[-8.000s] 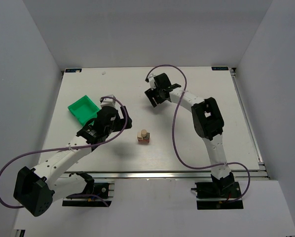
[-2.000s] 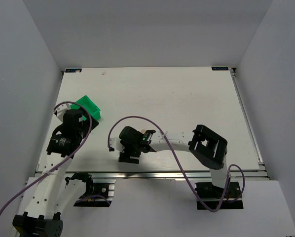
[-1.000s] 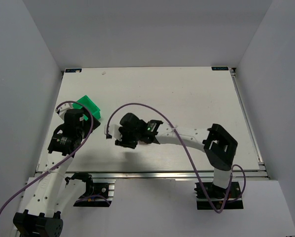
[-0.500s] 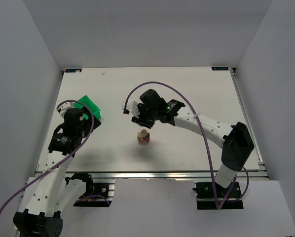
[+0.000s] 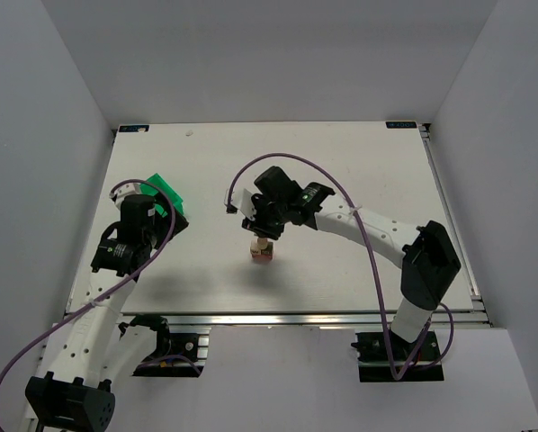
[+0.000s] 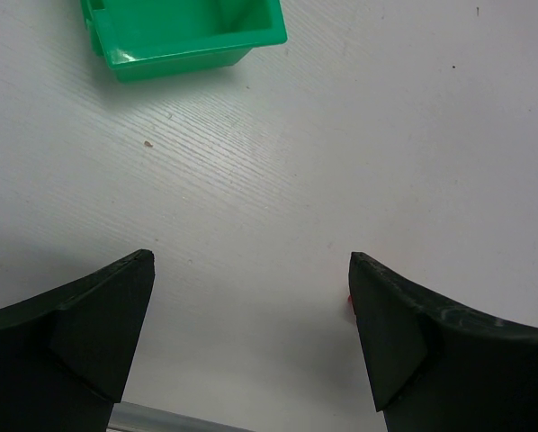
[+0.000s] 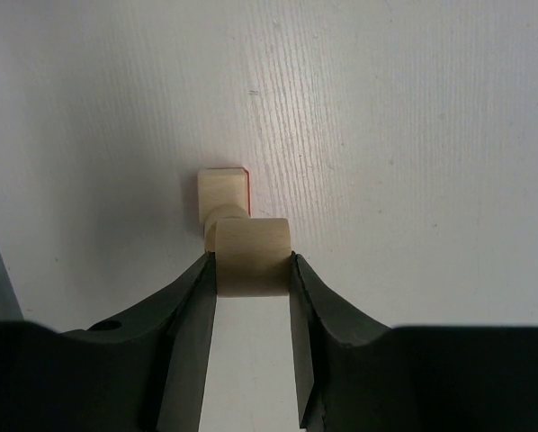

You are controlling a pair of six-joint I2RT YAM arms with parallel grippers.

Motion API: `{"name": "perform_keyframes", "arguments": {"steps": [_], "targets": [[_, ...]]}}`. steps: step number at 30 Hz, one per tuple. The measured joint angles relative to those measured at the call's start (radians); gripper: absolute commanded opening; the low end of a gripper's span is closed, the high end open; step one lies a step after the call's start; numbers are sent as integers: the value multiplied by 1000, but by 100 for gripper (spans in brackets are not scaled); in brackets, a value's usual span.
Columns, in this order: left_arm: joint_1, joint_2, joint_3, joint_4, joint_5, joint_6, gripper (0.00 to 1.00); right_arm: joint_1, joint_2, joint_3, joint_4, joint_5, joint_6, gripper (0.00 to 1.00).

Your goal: Build the wood block tower

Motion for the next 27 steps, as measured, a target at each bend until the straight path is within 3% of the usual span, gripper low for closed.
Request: {"name": "perform_keyframes", "arguments": {"steps": [27], "targets": [[3, 11, -14, 25, 45, 16, 98, 0, 55, -17, 0, -18, 1, 31]]}}
